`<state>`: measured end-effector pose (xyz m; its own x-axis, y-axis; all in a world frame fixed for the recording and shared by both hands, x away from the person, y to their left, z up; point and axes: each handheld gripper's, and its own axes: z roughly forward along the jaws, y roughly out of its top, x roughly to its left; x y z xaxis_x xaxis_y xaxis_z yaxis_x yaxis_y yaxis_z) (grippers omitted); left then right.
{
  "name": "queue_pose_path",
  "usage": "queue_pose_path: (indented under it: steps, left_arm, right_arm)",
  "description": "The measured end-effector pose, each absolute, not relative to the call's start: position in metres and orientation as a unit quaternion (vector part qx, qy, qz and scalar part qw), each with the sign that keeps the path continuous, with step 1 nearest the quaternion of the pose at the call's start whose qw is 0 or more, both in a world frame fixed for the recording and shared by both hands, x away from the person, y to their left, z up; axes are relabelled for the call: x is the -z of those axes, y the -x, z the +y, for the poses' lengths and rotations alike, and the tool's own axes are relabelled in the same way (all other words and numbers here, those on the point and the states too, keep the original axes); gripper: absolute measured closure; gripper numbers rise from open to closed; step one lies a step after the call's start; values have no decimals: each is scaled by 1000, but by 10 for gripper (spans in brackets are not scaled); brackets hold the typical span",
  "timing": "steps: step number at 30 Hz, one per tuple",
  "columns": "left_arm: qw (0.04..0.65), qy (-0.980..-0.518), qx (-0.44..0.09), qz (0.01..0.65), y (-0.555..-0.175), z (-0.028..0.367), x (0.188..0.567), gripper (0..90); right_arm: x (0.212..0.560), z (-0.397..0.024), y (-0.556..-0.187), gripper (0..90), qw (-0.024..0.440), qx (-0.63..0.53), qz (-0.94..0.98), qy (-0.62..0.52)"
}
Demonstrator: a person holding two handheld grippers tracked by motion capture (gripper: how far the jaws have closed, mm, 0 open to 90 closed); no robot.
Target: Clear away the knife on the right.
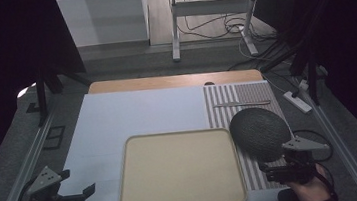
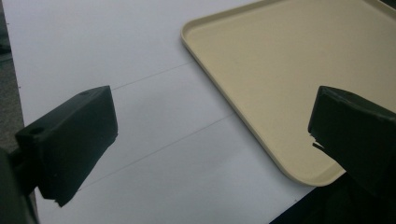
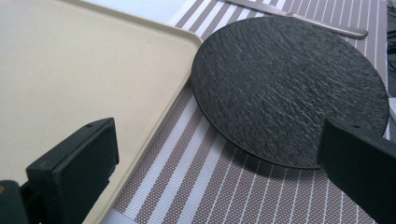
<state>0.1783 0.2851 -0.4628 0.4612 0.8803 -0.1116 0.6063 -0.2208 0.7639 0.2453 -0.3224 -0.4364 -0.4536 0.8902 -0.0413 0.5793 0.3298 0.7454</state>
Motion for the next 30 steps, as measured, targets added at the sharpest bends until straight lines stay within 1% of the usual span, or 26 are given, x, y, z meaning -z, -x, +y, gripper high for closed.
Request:
queue_pose_path:
  steps: [13, 21, 30]
  left_arm:
    - [376, -768, -179, 487, -179, 282, 463, 26]
    - [379, -766, -175, 488, -179, 283, 464, 29]
    - [381, -764, -173, 491, -179, 284, 464, 30]
  right_arm:
    - [438, -321, -248, 0, 217, -329, 791, -467]
    - [439, -318, -252, 0, 199, -319, 804, -461]
    - [439, -316, -254, 0, 190, -322, 809, -454]
